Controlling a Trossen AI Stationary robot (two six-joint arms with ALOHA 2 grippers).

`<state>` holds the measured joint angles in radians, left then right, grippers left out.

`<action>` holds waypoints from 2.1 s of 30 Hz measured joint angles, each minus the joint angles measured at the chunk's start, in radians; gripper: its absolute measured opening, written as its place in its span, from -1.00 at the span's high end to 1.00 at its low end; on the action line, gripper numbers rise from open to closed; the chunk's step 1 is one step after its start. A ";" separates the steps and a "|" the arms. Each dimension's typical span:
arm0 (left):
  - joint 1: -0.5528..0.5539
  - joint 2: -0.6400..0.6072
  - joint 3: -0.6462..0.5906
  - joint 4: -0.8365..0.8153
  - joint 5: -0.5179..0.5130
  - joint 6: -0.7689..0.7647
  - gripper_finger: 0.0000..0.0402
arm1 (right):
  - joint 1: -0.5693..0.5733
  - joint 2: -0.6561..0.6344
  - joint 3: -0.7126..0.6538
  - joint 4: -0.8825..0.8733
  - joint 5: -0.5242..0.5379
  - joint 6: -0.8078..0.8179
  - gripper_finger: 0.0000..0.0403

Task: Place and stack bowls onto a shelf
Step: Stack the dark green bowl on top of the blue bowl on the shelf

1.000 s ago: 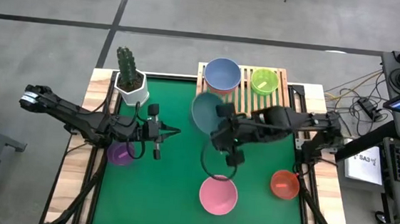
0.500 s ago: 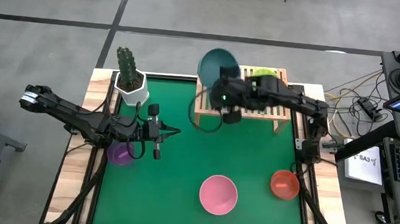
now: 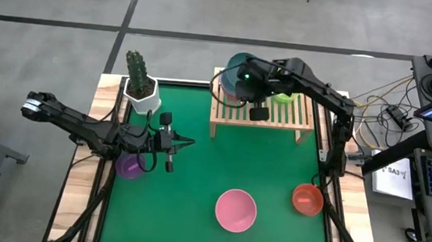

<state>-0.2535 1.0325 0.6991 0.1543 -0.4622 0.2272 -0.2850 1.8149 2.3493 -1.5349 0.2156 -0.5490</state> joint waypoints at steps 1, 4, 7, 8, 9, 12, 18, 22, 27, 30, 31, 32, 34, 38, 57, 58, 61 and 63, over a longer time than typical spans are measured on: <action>0.000 0.000 0.000 0.000 0.000 0.000 1.00 | -0.008 0.000 0.000 0.001 -0.016 -0.002 0.96; 0.000 0.000 0.000 0.000 0.000 0.000 1.00 | -0.029 0.000 0.000 0.006 -0.081 -0.002 0.96; 0.000 0.000 0.000 0.000 0.000 0.000 1.00 | -0.033 0.000 -0.001 0.009 -0.101 -0.002 0.96; 0.000 0.000 0.000 0.000 0.000 0.000 1.00 | -0.033 0.000 -0.002 0.009 -0.104 -0.003 0.96; 0.000 0.000 0.000 0.000 0.000 0.000 1.00 | -0.033 0.000 -0.002 0.011 -0.104 -0.003 0.96; 0.000 0.000 0.000 0.000 0.000 0.000 1.00 | -0.032 0.000 -0.002 0.017 -0.104 -0.003 0.96; 0.000 0.000 0.000 0.000 0.000 0.000 1.00 | -0.033 0.001 -0.002 0.031 -0.104 -0.002 0.93; 0.000 0.000 0.000 0.000 0.000 0.000 1.00 | -0.033 0.001 -0.002 0.031 -0.103 -0.002 0.93; 0.000 0.000 0.000 0.000 0.000 0.000 1.00 | -0.033 0.001 -0.002 0.032 -0.103 0.012 0.93; 0.000 0.000 0.000 0.000 0.000 0.000 1.00 | -0.035 0.001 -0.002 0.032 -0.101 0.015 0.92; 0.000 0.000 0.000 0.000 0.000 0.000 1.00 | -0.036 0.001 -0.002 0.032 -0.099 0.015 0.92; 0.000 0.000 0.000 0.000 0.000 0.000 1.00 | -0.036 0.001 -0.002 0.033 -0.093 0.015 0.92; 0.000 0.000 0.000 0.001 0.000 0.000 1.00 | -0.037 0.001 -0.002 0.034 -0.084 0.016 0.92; 0.000 0.000 0.000 0.001 0.000 0.000 1.00 | -0.038 0.001 -0.002 0.053 -0.084 0.017 0.91; 0.000 0.000 -0.001 0.001 0.001 0.000 1.00 | -0.041 0.046 0.002 0.073 -0.006 0.016 0.36; 0.000 0.000 -0.001 0.001 0.001 0.000 1.00 | -0.041 0.046 0.005 0.074 -0.006 0.022 0.35; 0.000 0.000 -0.001 0.001 0.001 0.000 1.00 | -0.040 0.042 0.005 0.072 -0.007 0.038 0.34; 0.000 0.000 -0.001 0.001 0.001 0.001 1.00 | -0.035 0.038 0.006 0.072 -0.011 0.055 0.33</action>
<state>-0.2535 1.0325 0.6979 0.1551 -0.4614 0.2279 -0.3202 1.8525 2.3549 -1.4631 0.2050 -0.4939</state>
